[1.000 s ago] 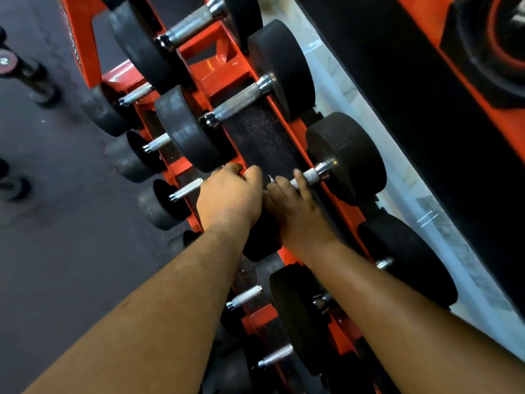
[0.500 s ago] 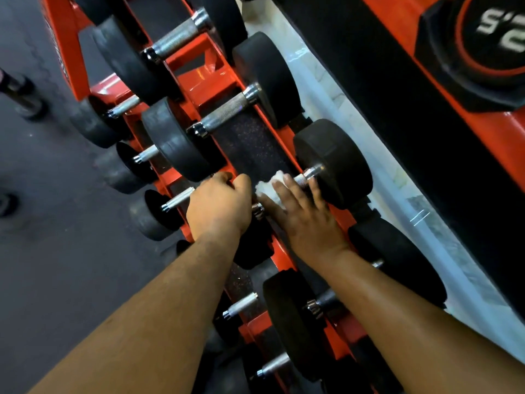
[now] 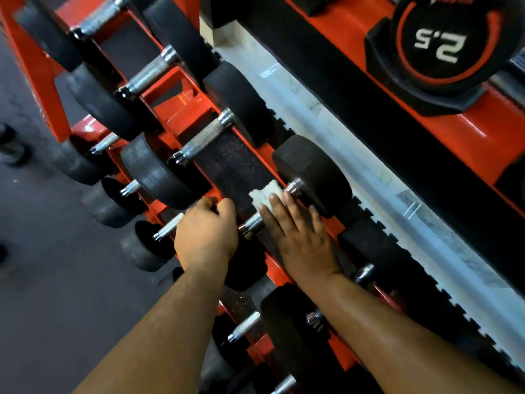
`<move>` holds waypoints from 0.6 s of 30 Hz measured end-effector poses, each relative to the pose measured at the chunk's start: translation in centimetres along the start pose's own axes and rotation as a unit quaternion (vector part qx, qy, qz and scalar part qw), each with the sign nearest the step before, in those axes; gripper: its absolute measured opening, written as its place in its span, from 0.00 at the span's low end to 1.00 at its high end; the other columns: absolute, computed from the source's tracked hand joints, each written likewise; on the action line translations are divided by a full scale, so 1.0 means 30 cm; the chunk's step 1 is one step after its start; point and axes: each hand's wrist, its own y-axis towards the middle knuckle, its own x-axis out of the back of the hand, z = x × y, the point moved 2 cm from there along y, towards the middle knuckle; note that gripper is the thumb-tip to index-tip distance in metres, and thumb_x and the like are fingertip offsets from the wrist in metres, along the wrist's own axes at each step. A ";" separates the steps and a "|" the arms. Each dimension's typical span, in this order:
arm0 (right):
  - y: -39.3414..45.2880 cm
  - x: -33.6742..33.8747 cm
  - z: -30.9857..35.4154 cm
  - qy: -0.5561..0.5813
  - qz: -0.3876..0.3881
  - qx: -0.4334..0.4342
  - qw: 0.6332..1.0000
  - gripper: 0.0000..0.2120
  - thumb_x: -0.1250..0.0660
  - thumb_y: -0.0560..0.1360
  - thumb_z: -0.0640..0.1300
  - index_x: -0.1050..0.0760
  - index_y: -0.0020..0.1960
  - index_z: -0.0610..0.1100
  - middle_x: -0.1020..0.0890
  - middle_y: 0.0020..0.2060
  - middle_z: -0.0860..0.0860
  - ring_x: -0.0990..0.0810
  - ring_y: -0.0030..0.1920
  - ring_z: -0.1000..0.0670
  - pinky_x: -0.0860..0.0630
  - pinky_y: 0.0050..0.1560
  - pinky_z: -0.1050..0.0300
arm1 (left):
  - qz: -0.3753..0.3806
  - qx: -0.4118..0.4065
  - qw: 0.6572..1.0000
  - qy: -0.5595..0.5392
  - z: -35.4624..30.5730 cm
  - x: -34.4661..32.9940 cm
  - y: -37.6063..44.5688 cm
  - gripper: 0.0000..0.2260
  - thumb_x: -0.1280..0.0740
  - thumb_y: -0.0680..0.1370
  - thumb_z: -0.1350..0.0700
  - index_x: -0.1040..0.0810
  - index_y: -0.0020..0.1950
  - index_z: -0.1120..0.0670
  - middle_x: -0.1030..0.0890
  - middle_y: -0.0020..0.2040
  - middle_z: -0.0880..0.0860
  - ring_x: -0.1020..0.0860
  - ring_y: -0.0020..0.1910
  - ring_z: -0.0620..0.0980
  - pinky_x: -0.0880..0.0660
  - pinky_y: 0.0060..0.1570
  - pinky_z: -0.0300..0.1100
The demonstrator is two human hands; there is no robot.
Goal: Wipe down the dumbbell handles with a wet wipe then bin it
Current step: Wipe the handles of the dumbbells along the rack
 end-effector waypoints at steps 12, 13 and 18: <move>0.003 0.059 0.001 0.138 0.018 -0.088 0.986 0.36 0.40 0.74 0.34 0.44 0.81 0.45 0.43 0.80 0.47 0.32 0.74 0.43 0.23 0.58 0.52 | 0.010 0.010 1.000 0.001 -0.001 0.006 -0.006 0.12 0.43 0.78 0.46 0.21 0.49 0.46 0.20 0.43 0.52 0.23 0.45 0.58 0.23 0.47 0.51; -0.029 0.043 -0.010 0.183 -0.006 -0.128 0.975 0.39 0.35 0.72 0.32 0.41 0.80 0.46 0.40 0.79 0.48 0.25 0.69 0.44 0.21 0.56 0.55 | 0.013 0.009 1.000 0.003 0.001 0.005 -0.004 0.12 0.43 0.78 0.46 0.21 0.48 0.46 0.19 0.42 0.52 0.22 0.44 0.57 0.23 0.46 0.51; -0.062 0.004 -0.004 0.694 -0.075 -0.440 0.565 0.24 0.39 0.81 0.32 0.26 0.69 0.55 0.20 0.60 0.64 0.21 0.62 0.56 0.27 0.69 0.48 | 0.012 0.007 1.000 0.002 0.005 0.001 0.002 0.17 0.45 0.75 0.43 0.20 0.49 0.47 0.19 0.42 0.52 0.21 0.44 0.58 0.21 0.45 0.52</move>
